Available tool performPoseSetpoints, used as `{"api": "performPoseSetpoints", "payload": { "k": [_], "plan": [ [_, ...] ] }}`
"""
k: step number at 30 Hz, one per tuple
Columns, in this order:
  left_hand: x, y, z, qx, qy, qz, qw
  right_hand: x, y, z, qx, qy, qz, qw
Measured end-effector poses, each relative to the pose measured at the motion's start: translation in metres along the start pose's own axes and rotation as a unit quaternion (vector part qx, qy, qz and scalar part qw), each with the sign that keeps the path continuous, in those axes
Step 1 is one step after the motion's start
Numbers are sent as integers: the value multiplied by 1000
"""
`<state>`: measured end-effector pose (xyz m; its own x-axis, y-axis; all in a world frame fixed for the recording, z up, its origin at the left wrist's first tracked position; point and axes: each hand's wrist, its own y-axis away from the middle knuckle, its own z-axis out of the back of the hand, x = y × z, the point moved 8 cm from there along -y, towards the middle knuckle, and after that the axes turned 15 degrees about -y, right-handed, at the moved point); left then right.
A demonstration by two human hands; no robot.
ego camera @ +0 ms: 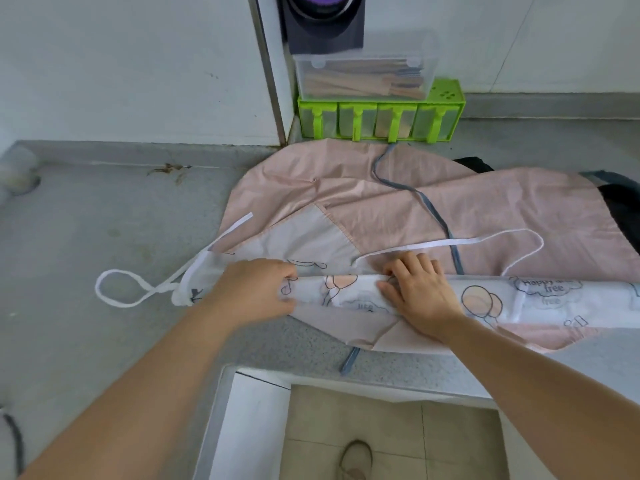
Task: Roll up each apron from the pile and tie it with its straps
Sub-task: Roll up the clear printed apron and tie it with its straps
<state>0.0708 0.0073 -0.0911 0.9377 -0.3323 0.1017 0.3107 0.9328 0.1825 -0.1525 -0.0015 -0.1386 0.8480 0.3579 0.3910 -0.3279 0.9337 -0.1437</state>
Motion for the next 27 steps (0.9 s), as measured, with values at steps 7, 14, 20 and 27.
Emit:
{"api": "performPoseSetpoints", "payload": {
  "k": [7,14,20,27],
  "plan": [
    [83,60,-9,-127,118,132,976,-1,1,-4,10,10,-11,1000],
    [127,76,-40,-63,423,254,867,-3,1,-6,21,5,-29,999],
    [127,61,-41,-136,444,316,827,-4,2,-5,9,5,-41,999],
    [131,36,-32,-144,126,311,931,-4,2,-2,-4,0,-34,999]
  ]
}}
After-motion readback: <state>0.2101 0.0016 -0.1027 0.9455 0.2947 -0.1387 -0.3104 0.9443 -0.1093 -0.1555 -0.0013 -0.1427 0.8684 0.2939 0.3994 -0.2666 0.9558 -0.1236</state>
